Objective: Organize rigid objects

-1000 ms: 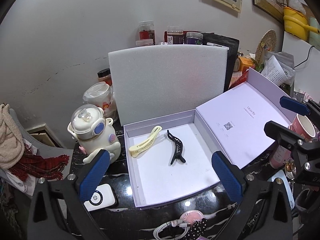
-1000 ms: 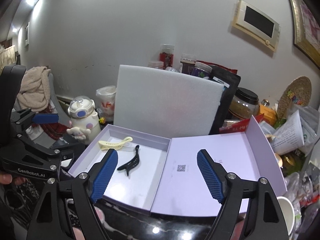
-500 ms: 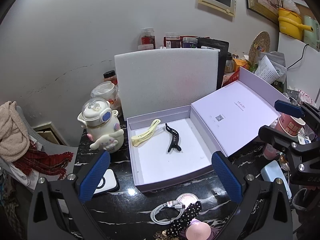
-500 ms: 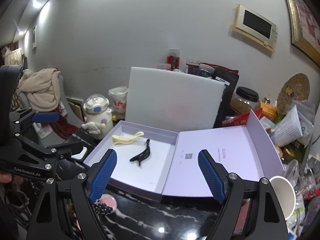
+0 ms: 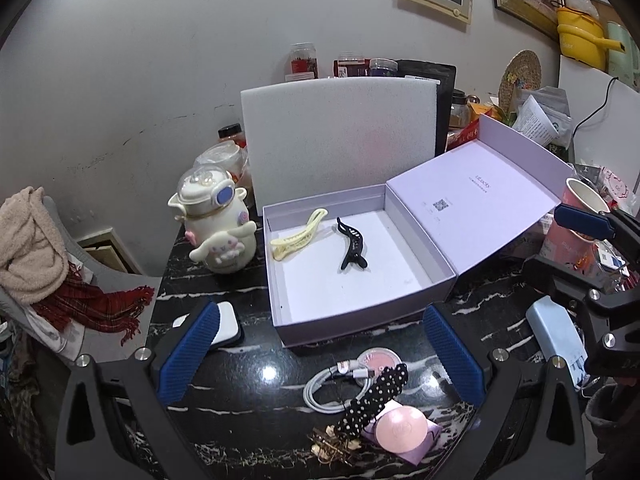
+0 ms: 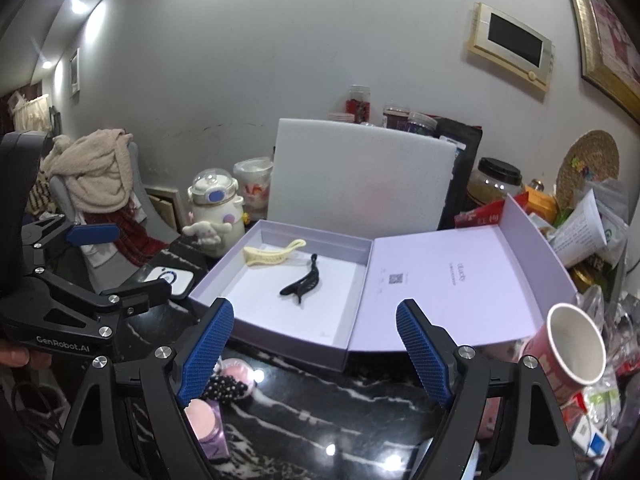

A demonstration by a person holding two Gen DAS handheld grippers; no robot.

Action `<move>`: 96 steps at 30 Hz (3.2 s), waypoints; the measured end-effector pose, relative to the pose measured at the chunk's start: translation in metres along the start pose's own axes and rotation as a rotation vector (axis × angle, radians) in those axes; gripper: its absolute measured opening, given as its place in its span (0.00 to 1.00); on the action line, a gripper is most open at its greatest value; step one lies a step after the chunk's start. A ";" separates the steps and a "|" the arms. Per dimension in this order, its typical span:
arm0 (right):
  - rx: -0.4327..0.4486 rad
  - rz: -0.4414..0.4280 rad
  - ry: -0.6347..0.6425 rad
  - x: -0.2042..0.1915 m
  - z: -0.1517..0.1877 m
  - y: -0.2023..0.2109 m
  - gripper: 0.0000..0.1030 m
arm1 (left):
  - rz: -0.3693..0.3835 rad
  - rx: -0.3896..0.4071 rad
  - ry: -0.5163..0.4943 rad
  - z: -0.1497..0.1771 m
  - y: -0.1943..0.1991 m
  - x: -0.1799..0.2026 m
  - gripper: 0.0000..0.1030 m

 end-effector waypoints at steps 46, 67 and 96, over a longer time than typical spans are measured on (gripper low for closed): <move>-0.224 -0.132 -0.048 -0.021 0.121 -0.038 0.82 | 0.176 -0.198 0.165 0.129 -0.034 0.011 1.00; -0.334 -0.234 0.054 -0.058 0.147 -0.080 0.73 | 0.181 -0.242 0.134 0.160 -0.046 -0.002 1.00; -0.352 -0.160 -0.038 -0.020 0.144 -0.079 0.50 | 0.353 -0.150 -0.015 0.147 -0.076 0.020 0.83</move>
Point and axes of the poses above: each gripper's, at about its wrist camera, not at the fingertips, and y roughly against the way its jaws point, x to its right, z to its underside, the point moved 4 cm from there along -y, roughly the way its jaws point, and after that the axes turned 15 degrees about -y, right-handed, at the moved point
